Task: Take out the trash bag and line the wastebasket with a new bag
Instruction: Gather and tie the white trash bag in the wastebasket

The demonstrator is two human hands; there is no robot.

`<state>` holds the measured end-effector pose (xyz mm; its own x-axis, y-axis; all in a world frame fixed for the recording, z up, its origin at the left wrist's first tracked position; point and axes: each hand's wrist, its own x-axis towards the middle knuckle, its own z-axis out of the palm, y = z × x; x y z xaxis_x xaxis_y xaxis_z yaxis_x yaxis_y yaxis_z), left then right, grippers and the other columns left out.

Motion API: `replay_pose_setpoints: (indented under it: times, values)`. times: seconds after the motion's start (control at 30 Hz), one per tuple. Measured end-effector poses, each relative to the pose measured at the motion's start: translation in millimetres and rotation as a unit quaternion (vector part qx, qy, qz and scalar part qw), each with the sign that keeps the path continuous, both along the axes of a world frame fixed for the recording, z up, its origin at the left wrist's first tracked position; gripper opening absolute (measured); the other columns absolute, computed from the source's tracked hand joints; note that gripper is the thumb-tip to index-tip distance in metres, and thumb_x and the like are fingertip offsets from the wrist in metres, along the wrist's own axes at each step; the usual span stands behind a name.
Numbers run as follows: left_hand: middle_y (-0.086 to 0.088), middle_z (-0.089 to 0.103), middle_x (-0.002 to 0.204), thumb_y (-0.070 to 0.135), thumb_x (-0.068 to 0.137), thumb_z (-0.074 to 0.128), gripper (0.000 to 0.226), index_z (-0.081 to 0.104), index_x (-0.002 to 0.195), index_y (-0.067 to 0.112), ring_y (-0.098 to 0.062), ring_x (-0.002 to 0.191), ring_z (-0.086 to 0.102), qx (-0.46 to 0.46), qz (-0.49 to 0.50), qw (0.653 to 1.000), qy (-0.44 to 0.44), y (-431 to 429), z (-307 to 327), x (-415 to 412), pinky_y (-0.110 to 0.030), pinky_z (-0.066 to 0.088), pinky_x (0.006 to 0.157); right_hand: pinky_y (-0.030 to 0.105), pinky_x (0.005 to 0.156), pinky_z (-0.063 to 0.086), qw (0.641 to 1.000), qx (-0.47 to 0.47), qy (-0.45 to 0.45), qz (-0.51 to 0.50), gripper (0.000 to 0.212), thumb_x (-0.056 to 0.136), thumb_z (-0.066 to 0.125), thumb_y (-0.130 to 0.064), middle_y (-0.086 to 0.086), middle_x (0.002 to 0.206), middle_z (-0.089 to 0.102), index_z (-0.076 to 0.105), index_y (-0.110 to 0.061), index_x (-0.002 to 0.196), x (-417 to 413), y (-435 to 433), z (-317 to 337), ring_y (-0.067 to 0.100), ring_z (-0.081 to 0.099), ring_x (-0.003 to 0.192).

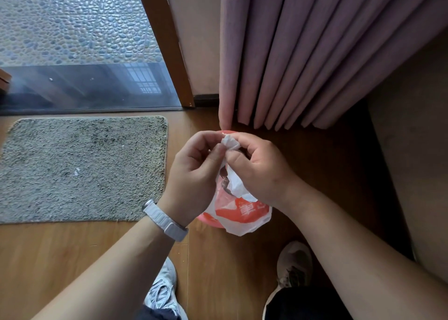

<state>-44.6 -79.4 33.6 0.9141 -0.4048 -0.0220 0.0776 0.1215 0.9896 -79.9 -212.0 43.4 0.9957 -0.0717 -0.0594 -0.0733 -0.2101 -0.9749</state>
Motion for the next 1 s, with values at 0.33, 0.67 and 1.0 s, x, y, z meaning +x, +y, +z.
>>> replay_pose_setpoints:
  times: [0.33, 0.67, 1.0]
  values:
    - [-0.008, 0.067, 0.078, 0.023, 0.083, 0.067, 0.016, 0.066, 0.095, 0.013, -0.022, 0.069, 0.062, 0.024, 0.017, 0.996, 0.085, 4, -8, 7, -0.037, 0.052, 0.063, 0.041, 0.072, 0.057, 1.0, -0.007, 0.001, 0.006, 0.025, 0.101, 0.047, -0.019, 0.013, 0.09, 0.069, 0.068, -0.006, 0.105, 0, -2, -2, 0.021, 0.067, 0.086]
    - [0.001, 0.058, 0.069, 0.022, 0.087, 0.057, 0.009, 0.058, 0.079, 0.017, -0.017, 0.066, 0.053, 0.146, 0.038, 0.988, -0.033, 4, -9, 5, -0.045, 0.049, 0.062, 0.034, 0.055, 0.053, 0.999, -0.026, 0.001, -0.026, 0.024, 0.099, 0.052, -0.025, 0.004, 0.067, 0.064, 0.06, -0.014, 0.079, 0, -2, -10, 0.017, 0.062, 0.062]
    - [0.0, 0.048, 0.07, 0.017, 0.09, 0.048, 0.01, 0.049, 0.081, 0.02, -0.023, 0.065, 0.042, 0.09, 0.059, 0.994, -0.034, 6, -3, 5, -0.042, 0.04, 0.061, 0.012, 0.048, 0.035, 0.994, -0.055, -0.013, -0.091, 0.026, 0.099, 0.044, -0.033, -0.02, 0.058, 0.05, 0.049, -0.032, 0.073, 7, 0, -13, -0.001, 0.046, 0.053]
